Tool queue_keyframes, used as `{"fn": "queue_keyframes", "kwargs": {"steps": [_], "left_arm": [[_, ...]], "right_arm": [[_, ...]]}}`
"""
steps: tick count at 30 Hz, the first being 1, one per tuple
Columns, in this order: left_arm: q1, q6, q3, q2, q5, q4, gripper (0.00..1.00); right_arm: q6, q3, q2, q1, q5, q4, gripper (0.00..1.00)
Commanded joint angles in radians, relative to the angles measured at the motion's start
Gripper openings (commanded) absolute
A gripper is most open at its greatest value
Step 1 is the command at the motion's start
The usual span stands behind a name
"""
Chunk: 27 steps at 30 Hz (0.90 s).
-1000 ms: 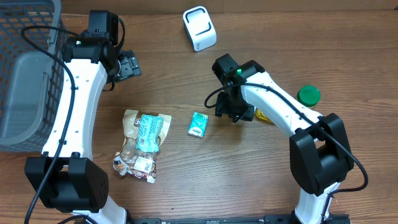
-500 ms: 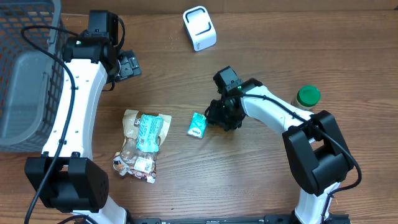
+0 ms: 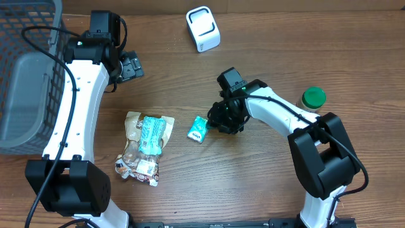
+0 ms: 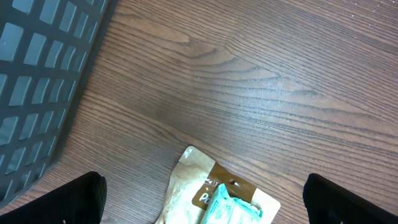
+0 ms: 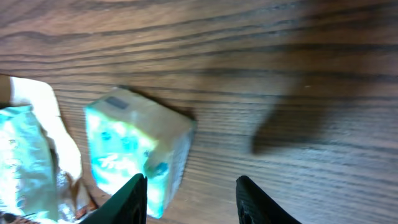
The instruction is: Scan the item barcode
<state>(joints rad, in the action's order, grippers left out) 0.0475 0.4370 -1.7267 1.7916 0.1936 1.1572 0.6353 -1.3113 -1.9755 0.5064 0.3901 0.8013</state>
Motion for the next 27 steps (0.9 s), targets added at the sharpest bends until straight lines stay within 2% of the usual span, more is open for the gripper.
{"fn": "queue_keyframes", "kwargs": {"steps": [1,9,19,27], "left_arm": [[-0.001,-0.014,-0.009,-0.013,-0.004,0.001,1.0],[-0.001,-0.014,-0.009,-0.013,-0.004,0.001,0.99],[-0.001,-0.014,-0.009,-0.013,-0.004,0.001,1.0],[-0.001,-0.014,-0.009,-0.013,-0.004,0.001,1.0]], "right_arm": [[0.042,-0.03,0.049,0.005,0.027,0.0,0.43],[0.161,-0.017,0.049,0.043,-0.016,-0.041,0.38],[0.332,0.024,0.049,0.158,-0.24,-0.082,0.36],[0.337,0.043,0.049,0.162,-0.244,-0.12,0.33]]}}
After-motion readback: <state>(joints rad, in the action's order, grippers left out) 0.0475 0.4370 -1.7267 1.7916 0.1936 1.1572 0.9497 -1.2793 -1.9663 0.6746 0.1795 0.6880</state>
